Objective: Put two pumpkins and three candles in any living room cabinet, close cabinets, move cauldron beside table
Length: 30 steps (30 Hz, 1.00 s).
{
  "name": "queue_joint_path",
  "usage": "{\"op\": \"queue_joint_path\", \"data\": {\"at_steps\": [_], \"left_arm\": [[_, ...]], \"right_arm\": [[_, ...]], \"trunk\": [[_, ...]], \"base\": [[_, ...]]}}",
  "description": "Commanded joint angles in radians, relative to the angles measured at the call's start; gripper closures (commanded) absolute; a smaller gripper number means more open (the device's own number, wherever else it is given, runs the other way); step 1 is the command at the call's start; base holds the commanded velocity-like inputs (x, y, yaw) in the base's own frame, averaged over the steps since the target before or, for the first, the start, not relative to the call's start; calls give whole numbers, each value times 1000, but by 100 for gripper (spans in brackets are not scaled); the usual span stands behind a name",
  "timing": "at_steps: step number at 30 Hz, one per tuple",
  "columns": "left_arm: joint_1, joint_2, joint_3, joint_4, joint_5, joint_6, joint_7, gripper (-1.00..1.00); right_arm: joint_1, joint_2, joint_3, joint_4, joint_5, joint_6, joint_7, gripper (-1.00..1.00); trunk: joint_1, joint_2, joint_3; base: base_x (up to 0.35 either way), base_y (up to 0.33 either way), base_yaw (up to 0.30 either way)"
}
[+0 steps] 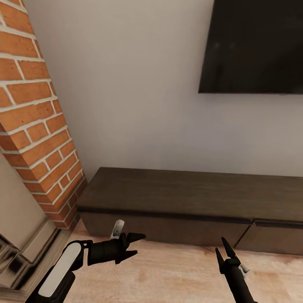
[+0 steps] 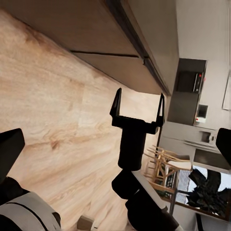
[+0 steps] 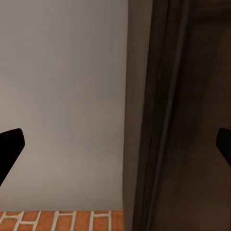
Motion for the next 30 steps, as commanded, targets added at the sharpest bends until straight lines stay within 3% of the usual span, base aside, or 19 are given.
{"op": "queue_joint_path", "data": {"at_steps": [1, 6, 23, 26, 30], "left_arm": [[-1, 1, -1, -1, 16, 1, 11, -100], [-1, 1, -1, -1, 36, 1, 11, -100], [-1, -1, -4, -1, 39, 1, 11, -100], [-1, 0, -6, -2, 39, 1, 11, -100], [-1, 0, -5, -2, 39, 1, 11, -100]], "right_arm": [[-1, 1, -5, 0, -2, 9, 2, -100], [-1, 1, -5, 0, -2, 9, 2, -100], [-1, -2, -5, 2, -4, 9, 2, -100], [-1, -5, -5, 3, -19, 9, 2, -100], [-1, -8, -5, 5, -26, 8, 1, -100]], "trunk": [[0, 0, -1], [0, 0, -1], [0, 0, -1], [0, 0, -1], [16, -28, -13]], "base": [[162, 0, 0], [80, 0, 0], [129, 0, 0], [7, 0, 0], [1, 0, 0]]}}
